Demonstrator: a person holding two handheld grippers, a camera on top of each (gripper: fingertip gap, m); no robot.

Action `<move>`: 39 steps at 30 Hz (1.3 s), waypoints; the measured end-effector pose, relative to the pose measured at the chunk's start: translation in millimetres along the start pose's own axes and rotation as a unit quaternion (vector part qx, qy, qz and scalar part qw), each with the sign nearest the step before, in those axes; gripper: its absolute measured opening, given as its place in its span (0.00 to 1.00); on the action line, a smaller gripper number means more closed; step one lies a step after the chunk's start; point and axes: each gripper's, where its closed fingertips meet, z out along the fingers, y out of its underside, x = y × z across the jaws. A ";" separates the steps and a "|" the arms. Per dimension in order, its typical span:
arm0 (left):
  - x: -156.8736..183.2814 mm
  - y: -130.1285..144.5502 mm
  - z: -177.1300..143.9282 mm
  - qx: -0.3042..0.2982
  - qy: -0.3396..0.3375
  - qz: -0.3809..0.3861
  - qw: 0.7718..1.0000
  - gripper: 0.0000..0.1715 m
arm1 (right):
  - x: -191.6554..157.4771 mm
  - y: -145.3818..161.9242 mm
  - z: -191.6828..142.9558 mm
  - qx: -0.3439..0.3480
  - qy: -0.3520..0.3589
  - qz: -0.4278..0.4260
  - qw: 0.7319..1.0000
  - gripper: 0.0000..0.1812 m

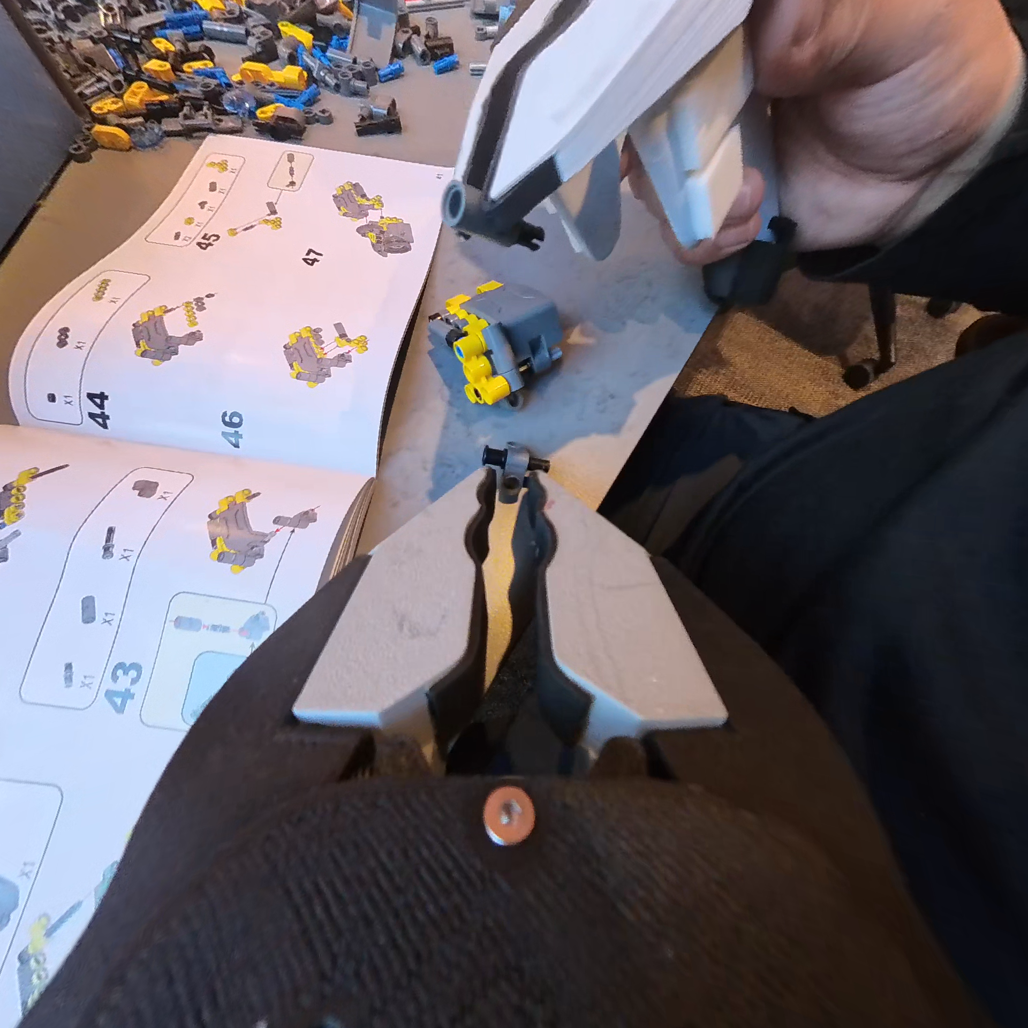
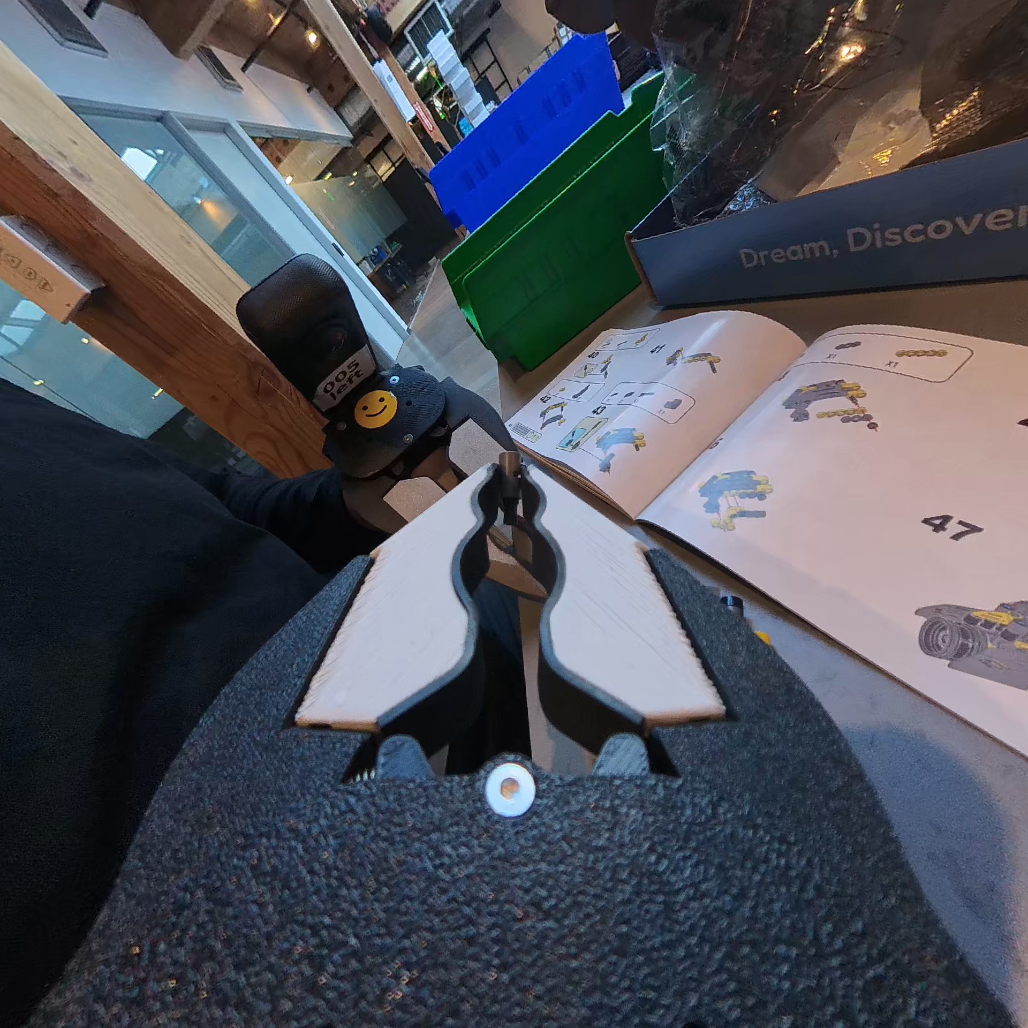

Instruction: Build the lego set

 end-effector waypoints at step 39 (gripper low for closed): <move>25.2 -28.2 -42.1 0.021 0.029 0.339 0.940 0.04 | -27.5 47.8 12.6 -0.220 -0.104 0.042 0.969 0.09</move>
